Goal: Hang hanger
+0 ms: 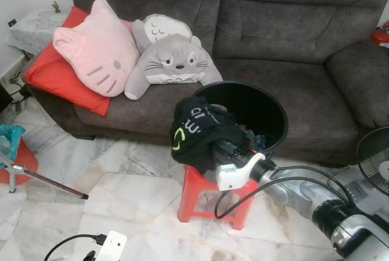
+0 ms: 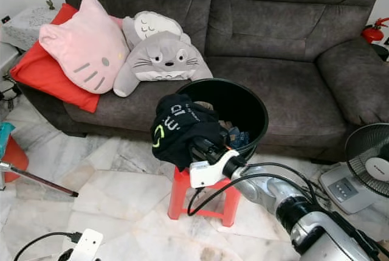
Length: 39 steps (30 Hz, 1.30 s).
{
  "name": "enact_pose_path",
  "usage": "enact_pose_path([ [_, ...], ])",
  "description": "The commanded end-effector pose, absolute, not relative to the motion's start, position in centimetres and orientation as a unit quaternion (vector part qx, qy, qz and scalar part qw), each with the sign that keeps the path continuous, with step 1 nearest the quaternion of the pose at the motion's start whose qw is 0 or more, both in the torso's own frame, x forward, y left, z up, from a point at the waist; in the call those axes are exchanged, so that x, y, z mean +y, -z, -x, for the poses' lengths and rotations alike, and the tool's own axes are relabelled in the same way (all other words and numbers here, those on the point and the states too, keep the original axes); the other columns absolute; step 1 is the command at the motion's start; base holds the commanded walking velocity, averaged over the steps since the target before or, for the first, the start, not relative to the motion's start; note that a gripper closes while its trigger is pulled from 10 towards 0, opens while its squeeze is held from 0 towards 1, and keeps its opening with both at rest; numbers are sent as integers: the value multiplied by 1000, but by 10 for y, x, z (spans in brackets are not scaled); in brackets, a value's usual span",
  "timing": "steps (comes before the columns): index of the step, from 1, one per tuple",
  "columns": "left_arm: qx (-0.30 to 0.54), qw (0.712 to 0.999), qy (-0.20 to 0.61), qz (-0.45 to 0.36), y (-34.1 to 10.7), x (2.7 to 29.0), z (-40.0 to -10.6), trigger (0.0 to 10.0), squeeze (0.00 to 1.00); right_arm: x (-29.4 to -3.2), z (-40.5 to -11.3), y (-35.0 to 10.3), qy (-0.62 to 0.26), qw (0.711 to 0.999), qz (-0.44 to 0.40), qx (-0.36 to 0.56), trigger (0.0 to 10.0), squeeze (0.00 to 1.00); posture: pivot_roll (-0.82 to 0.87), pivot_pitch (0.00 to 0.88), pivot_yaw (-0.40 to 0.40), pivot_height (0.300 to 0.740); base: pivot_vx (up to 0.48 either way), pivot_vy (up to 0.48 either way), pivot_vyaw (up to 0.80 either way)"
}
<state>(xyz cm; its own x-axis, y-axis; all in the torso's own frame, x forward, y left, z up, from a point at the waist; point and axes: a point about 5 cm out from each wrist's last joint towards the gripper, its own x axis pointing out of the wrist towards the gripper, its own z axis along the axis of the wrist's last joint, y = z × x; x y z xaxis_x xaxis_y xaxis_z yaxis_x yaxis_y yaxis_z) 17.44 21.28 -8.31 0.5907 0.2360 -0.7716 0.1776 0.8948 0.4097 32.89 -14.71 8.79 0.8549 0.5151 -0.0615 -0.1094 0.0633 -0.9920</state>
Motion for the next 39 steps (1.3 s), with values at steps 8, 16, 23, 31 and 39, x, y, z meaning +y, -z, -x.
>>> enact_pose_path([
  [8,460,856,-9,-237,86,212,-168,10000,0,-177,-357,-145,5,850,517,-100,0,0,51,49,-42,736,0,0,0],
  [16,456,858,-6,-235,85,209,-172,10000,0,-164,-387,-217,27,909,390,-143,10000,0,53,26,-46,736,0,0,0],
  [23,458,858,-5,-231,85,210,-171,10000,0,-145,-388,-272,-5,962,202,-186,10000,0,54,11,-37,736,0,0,0],
  [31,462,856,1,-231,87,211,-167,10000,0,-125,-373,-280,-69,974,104,-190,10000,0,56,0,-30,736,0,0,0],
  [39,456,863,5,-215,86,211,-168,10000,0,-121,-365,-274,-71,978,89,-173,10000,0,60,17,-34,736,0,0,0],
])
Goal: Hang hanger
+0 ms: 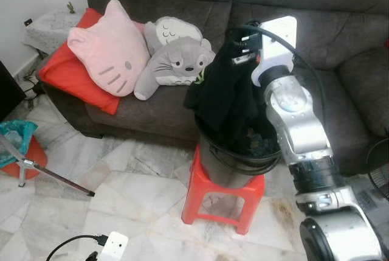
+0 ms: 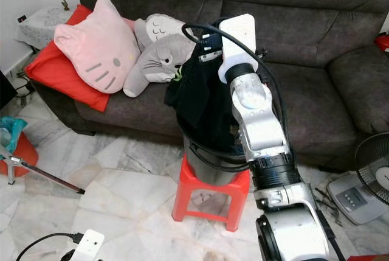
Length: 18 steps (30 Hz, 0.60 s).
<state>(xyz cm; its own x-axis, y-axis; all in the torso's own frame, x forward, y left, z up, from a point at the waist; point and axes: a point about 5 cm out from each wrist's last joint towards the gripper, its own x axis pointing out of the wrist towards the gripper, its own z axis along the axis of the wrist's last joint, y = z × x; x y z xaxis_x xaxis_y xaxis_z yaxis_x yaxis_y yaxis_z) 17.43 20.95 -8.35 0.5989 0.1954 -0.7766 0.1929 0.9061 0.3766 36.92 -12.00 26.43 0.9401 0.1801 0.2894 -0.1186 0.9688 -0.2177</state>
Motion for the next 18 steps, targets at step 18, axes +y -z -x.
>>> enact_pose_path([
  [18,463,862,7,-207,88,211,-165,10000,0,-120,-357,-270,-58,981,84,-166,10000,0,63,38,-36,736,0,0,0],
])
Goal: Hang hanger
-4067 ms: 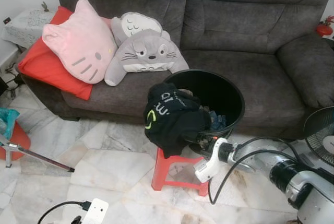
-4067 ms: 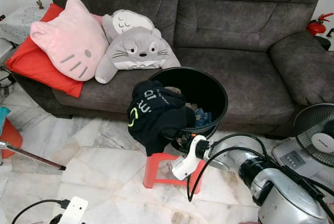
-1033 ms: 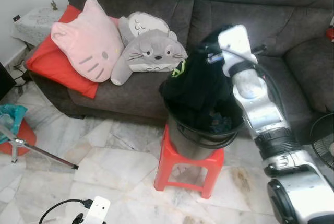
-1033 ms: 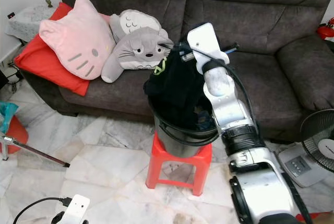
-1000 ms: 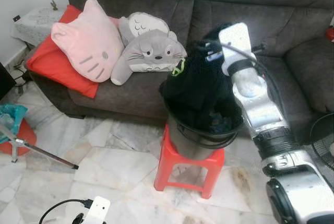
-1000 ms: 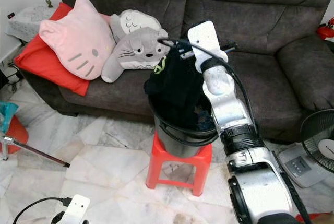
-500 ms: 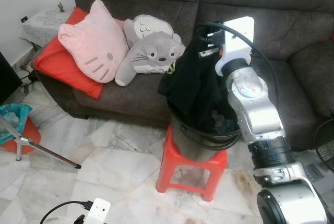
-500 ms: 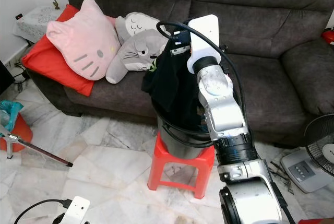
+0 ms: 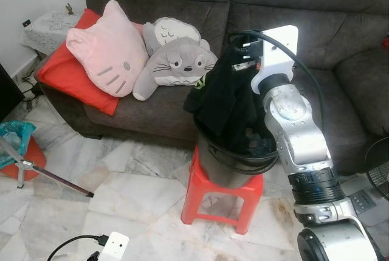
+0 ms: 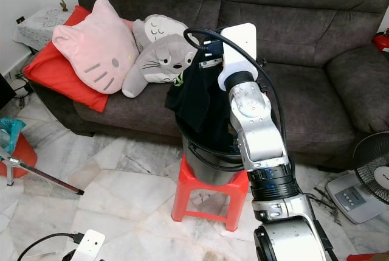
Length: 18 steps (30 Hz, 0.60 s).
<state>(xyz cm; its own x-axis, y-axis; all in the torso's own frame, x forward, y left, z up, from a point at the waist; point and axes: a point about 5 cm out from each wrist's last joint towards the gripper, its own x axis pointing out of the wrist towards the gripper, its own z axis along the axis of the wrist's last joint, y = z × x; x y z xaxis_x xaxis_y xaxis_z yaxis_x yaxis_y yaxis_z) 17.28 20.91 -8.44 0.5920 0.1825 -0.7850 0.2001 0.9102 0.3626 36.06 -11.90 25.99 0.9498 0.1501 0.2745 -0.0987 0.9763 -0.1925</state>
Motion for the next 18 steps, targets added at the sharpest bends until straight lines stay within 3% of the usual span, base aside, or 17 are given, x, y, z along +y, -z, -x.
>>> enact_pose_path([
  [1,463,862,7,-207,88,211,-165,10000,0,-120,-357,-270,-58,981,84,-166,10000,0,63,38,-36,736,0,0,0],
  [18,463,862,7,-207,88,211,-165,10000,0,-120,-357,-270,-58,981,84,-166,10000,0,63,38,-36,736,0,0,0],
])
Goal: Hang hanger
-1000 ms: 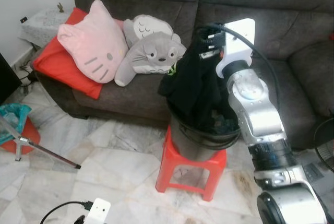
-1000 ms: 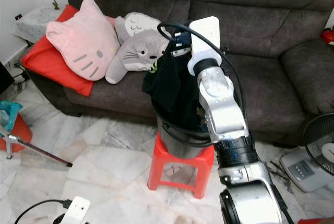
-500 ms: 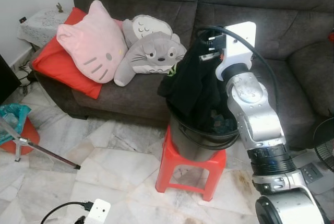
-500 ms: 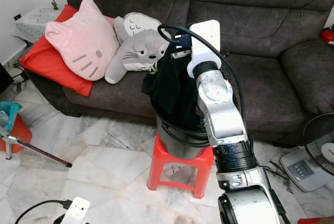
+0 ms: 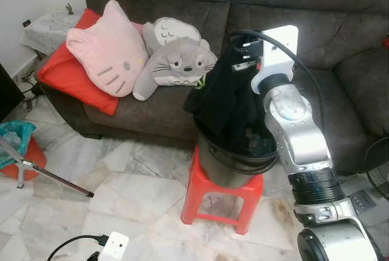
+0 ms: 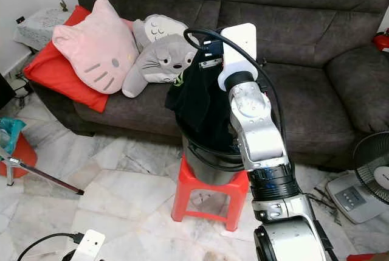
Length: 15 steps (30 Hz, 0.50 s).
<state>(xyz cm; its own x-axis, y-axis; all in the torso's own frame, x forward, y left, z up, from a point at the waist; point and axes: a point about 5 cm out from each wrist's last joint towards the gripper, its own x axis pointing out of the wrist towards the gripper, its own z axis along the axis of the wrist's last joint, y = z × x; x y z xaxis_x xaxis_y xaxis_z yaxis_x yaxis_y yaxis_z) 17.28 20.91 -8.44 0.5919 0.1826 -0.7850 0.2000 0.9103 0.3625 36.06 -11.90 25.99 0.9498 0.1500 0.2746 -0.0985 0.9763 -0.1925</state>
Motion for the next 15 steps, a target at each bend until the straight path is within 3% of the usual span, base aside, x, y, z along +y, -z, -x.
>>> enact_pose_path([
  [1,464,862,8,-206,88,211,-165,10000,0,-120,-355,-270,-56,981,86,-164,10000,0,63,38,-36,736,0,0,0],
  [5,459,865,11,-203,88,210,-163,10000,0,-120,-350,-267,-28,975,122,-185,10000,0,75,40,-40,736,-198,0,0],
  [15,460,865,10,-201,89,209,-162,10000,0,-124,-344,-251,-9,979,113,-172,10000,0,77,42,-41,736,-267,0,0],
])
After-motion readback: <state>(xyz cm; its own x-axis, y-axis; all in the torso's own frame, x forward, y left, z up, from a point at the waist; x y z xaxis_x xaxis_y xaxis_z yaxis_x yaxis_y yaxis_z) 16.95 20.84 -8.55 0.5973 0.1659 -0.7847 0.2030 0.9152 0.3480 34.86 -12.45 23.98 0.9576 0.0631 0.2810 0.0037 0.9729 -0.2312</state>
